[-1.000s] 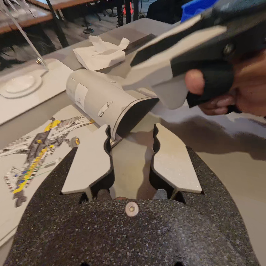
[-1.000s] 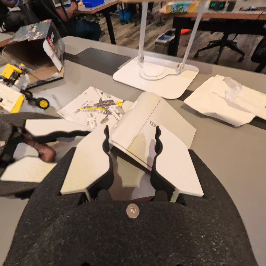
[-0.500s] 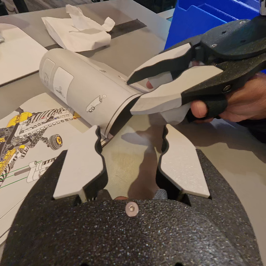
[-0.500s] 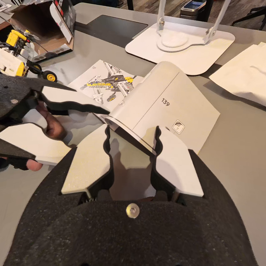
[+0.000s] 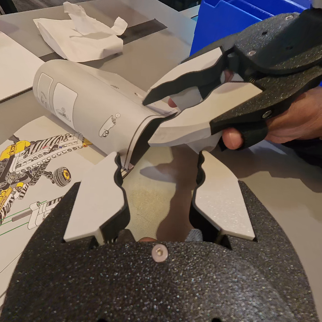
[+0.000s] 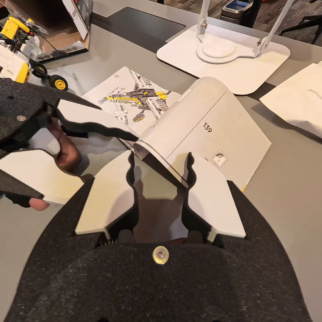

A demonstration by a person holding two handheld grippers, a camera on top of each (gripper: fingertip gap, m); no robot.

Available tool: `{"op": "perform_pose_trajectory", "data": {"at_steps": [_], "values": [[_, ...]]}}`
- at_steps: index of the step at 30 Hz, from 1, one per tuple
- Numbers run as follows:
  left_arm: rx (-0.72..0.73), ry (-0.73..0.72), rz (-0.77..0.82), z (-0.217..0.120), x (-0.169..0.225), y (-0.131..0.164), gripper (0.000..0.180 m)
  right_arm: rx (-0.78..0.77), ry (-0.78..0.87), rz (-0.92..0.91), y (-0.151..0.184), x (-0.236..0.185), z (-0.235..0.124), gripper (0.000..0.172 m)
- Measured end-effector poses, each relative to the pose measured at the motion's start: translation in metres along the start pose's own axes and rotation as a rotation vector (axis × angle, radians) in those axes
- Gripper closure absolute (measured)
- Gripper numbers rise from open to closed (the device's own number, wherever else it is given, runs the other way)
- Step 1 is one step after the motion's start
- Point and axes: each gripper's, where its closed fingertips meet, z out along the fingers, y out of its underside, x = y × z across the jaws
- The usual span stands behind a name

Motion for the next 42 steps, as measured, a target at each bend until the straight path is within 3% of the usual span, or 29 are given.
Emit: {"op": "perform_pose_trajectory", "data": {"at_steps": [22,27,32,42], "values": [[0.017,0.022,0.028,-0.003,0.005,0.0,0.096,0.043,0.003,-0.12,-0.002,-0.006,-0.004,0.114],[0.031,0.027,0.023,-0.006,0.005,-0.001,0.097,0.111,0.088,-0.212,0.0,0.008,-0.017,0.109],[0.03,0.027,0.019,-0.006,0.005,-0.001,0.097,0.096,0.153,-0.18,0.012,0.025,-0.024,0.106],[0.024,0.021,0.021,-0.005,0.004,0.0,0.098,0.086,0.118,-0.149,0.013,0.024,-0.022,0.108]]}}
